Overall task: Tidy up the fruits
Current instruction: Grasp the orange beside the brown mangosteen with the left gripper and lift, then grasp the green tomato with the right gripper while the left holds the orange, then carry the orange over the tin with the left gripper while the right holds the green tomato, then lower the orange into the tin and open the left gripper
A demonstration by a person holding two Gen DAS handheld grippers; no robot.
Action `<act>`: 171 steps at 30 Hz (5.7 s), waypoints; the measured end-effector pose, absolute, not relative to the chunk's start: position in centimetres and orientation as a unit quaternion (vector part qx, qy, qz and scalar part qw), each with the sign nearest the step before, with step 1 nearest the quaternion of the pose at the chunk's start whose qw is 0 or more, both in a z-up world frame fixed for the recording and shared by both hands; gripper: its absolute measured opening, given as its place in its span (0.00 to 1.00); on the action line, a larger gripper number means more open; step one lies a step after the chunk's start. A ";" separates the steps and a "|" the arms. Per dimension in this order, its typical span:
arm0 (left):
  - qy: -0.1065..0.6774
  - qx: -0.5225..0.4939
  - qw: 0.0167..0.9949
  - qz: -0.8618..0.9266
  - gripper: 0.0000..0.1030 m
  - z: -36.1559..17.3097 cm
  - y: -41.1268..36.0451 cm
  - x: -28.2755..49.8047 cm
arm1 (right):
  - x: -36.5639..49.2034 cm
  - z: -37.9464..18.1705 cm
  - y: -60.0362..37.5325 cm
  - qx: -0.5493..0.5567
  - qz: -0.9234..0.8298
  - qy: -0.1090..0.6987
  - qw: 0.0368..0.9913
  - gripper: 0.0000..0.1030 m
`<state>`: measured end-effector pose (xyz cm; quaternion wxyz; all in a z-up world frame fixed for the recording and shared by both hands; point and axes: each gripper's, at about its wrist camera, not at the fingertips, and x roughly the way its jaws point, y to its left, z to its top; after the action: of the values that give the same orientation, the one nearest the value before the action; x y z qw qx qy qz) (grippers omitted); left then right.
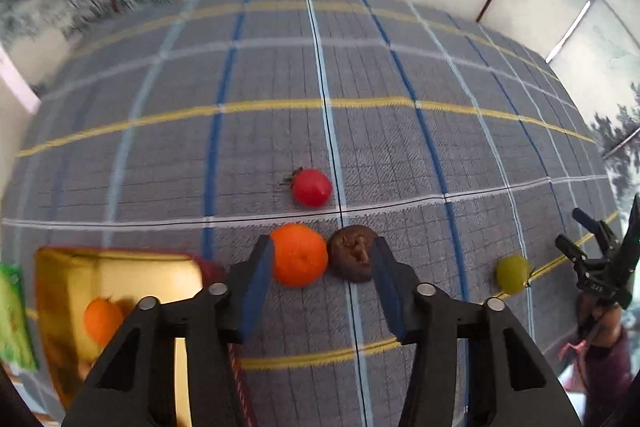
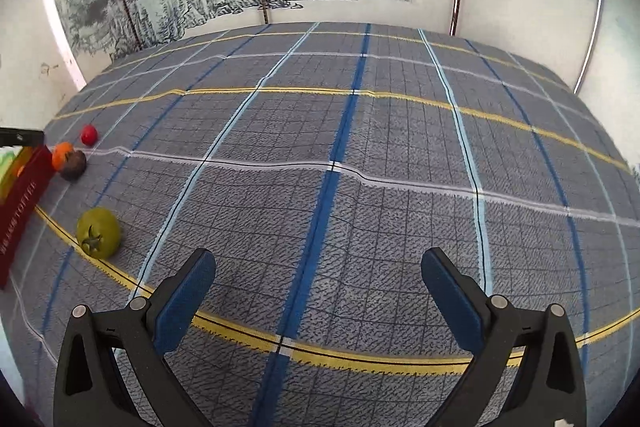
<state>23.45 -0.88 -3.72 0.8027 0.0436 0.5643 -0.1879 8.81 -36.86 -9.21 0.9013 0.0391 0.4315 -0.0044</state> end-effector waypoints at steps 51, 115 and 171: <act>0.449 -0.038 0.867 -0.211 0.33 -1.1 -2.6 6.0 | 8.5 -8.9 -36.1 0.097 0.068 0.416 0.901 0.70; 0.431 -0.087 0.896 -0.065 0.33 -1.8 12.1 4.6 | 10.6 -9.4 -24.5 0.022 0.173 0.436 0.883 0.34; 0.472 -0.017 0.881 -0.037 0.33 -5.4 11.3 10.8 | 10.6 -9.4 -24.5 0.023 0.171 0.437 0.882 0.34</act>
<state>10.79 11.27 -5.44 0.8808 -0.0171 0.4716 -0.0374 10.62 -24.46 -9.42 0.8825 0.0229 0.4375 0.1713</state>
